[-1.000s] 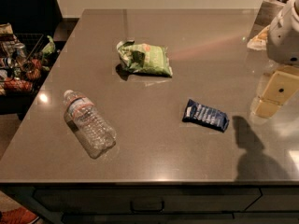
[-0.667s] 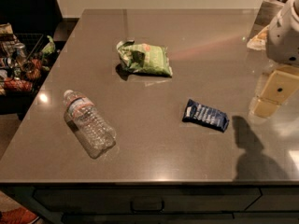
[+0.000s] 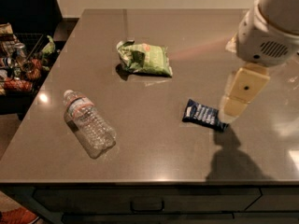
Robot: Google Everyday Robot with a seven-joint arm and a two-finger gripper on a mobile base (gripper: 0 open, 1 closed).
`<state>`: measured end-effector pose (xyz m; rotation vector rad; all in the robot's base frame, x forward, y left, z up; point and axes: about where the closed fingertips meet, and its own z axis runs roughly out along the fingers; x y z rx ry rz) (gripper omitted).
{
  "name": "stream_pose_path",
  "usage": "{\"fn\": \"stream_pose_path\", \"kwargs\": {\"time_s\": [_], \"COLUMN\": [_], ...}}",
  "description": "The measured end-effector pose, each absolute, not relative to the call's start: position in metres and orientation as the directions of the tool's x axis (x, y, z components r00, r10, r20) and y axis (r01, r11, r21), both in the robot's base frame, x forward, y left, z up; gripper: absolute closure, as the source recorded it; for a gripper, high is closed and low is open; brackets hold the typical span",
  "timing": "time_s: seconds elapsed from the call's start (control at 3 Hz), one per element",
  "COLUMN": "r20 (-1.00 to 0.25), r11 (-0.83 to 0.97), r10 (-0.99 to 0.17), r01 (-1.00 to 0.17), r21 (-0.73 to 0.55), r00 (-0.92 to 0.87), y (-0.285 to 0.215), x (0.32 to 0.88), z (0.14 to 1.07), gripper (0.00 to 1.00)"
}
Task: Place water bottle upright
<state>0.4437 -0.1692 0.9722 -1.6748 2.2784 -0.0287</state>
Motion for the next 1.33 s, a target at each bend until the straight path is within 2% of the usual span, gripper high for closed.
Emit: {"fn": "stream_pose_path", "kwargs": {"time_s": [0.67,1.33], "r20": [-0.282,-0.318], "r11": [0.343,0.395], "r10": [-0.908,-0.874], "r01": [-0.936,-0.918], "r21": [-0.075,-0.030], "r00": [-0.310,-0.366], "y": [-0.117,-0.105], "x": [0.443,0.453], "z": [0.946,0.939], "gripper": [0.00,0.00]}}
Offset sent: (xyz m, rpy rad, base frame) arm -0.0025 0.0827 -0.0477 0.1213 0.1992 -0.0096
